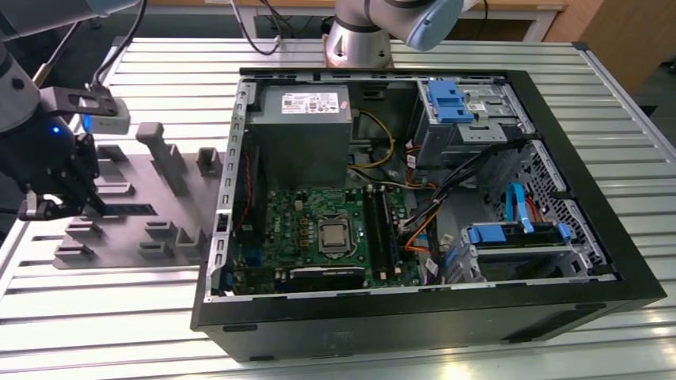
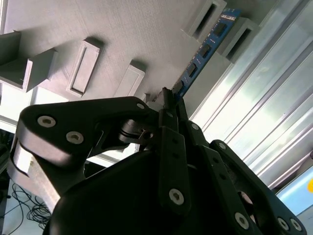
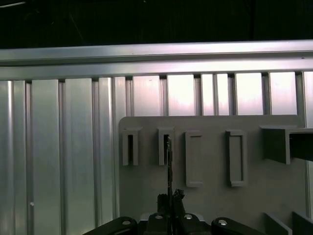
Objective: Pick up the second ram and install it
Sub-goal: 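Pick up the second ram and move it above second insertion slot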
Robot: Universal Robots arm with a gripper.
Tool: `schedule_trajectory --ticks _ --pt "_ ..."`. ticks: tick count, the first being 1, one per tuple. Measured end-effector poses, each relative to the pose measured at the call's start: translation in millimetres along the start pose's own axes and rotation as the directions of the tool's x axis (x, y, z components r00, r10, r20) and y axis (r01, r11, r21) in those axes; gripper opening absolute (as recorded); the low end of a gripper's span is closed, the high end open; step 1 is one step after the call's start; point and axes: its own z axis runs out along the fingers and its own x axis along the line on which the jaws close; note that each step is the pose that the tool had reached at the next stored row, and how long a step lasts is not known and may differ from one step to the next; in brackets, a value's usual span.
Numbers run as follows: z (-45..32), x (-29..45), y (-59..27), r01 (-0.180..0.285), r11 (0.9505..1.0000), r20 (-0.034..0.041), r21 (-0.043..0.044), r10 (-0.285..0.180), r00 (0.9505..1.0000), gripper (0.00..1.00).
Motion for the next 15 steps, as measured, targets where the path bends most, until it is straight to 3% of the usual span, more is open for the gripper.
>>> schedule_trajectory --ticks 15 --pt "-7.0 0.0 0.0 0.0 1.0 0.0 0.0 0.0 1.0 0.14"
